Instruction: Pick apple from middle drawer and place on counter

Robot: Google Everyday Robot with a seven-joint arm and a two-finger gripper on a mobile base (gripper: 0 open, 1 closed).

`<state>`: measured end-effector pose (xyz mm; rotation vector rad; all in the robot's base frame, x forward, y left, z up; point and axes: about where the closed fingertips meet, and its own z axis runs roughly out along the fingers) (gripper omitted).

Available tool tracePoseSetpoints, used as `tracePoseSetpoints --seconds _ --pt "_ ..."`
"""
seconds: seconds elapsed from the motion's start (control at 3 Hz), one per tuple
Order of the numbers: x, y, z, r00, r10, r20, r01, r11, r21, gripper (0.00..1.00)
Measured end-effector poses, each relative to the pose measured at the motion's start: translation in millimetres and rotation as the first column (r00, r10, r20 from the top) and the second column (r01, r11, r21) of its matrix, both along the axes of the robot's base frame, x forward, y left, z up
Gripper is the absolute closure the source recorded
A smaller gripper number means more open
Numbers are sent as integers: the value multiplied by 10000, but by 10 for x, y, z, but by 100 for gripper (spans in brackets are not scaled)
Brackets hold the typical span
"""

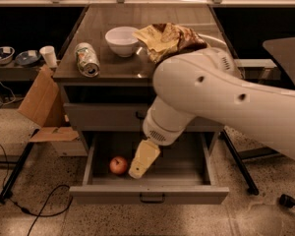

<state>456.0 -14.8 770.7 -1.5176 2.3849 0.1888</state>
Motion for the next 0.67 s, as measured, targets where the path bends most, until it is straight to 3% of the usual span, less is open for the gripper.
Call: tracePoseSetpoints --seconds 0.33,0.67 --pt "43 275 -322 9955 -715 -614 716 9974 -4 0" --pt "98 514 -602 9751 -1661 -1470 1650 9861 -194 0"
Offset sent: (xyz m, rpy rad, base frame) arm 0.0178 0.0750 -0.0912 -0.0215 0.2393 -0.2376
